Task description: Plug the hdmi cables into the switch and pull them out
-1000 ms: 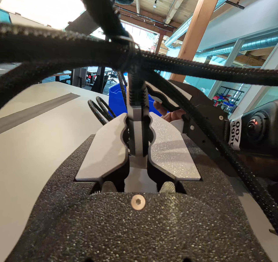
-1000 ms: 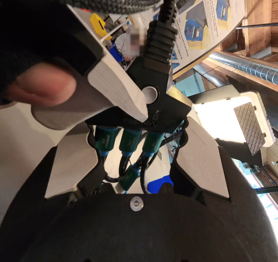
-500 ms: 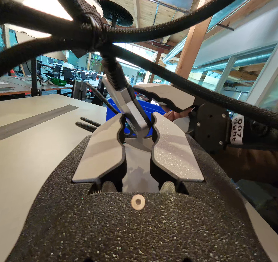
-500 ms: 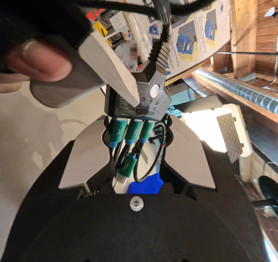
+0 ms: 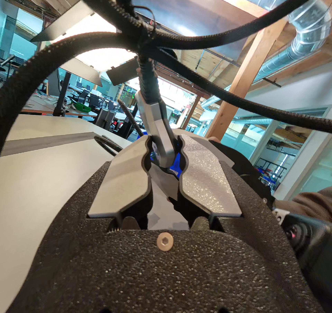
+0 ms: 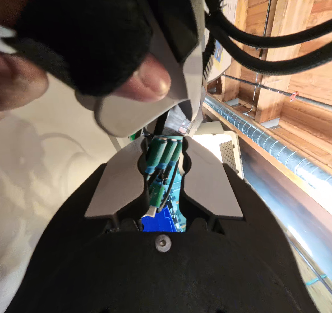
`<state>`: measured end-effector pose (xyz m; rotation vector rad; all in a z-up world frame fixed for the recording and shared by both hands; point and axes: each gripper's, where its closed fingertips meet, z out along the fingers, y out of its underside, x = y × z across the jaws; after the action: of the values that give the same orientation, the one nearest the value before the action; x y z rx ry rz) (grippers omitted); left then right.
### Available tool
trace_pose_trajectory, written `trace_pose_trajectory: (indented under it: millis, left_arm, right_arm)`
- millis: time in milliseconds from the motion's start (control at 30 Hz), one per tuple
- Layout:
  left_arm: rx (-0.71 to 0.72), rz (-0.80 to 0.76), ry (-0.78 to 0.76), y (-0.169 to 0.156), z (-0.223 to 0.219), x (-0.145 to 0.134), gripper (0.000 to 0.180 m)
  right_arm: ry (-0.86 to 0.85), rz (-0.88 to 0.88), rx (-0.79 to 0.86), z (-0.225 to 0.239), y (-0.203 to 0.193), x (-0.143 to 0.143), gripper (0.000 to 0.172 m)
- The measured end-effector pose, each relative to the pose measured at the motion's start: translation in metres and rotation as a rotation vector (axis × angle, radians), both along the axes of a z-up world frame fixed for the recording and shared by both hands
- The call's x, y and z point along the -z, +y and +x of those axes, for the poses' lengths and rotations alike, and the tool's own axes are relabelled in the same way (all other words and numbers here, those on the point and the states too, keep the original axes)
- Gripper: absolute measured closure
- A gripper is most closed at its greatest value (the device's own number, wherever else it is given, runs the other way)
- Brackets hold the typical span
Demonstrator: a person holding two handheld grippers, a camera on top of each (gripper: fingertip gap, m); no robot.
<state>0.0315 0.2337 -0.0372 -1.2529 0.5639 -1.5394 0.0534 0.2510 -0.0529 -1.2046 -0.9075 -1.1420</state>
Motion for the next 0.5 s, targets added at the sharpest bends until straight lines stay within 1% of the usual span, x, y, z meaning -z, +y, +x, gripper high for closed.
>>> trace_pose_trajectory:
  millis: [33,100,133,167,200,233,300,400,500]
  left_arm:
    - [-0.016,-0.016,-0.016,0.003,-0.002,0.0,0.154]
    - [-0.048,-0.052,-0.049,0.01,-0.009,0.0,0.157]
    - [-0.059,-0.056,-0.062,0.014,-0.014,0.0,0.158]
    - [-0.068,-0.048,-0.07,0.016,-0.018,-0.001,0.16]
    - [-0.07,-0.03,-0.063,0.017,-0.021,-0.001,0.159]
    - [-0.067,-0.01,-0.044,0.017,-0.022,-0.001,0.16]
    - [-0.056,-0.004,-0.058,0.015,-0.023,-0.003,0.16]
    - [-0.027,0.01,-0.07,0.012,-0.022,-0.005,0.16]
    - [0.017,0.082,-0.061,-0.001,-0.016,-0.01,0.159]
  right_arm:
    - [-0.014,0.004,-0.016,-0.002,-0.001,0.001,0.141]
    - [-0.023,-0.056,-0.093,-0.011,-0.004,0.01,0.141]
    - [-0.005,-0.118,-0.131,-0.013,-0.006,0.017,0.139]
    - [0.032,-0.187,-0.167,-0.013,-0.01,0.022,0.132]
    - [0.091,-0.248,-0.208,-0.013,-0.015,0.024,0.125]
    - [0.171,-0.304,-0.241,-0.012,-0.021,0.021,0.123]
    - [0.329,-0.39,-0.301,-0.006,-0.032,0.008,0.124]
    - [0.516,-0.496,-0.392,0.006,-0.04,-0.021,0.123]
    - [0.669,-0.693,-0.489,0.012,-0.04,-0.039,0.114]
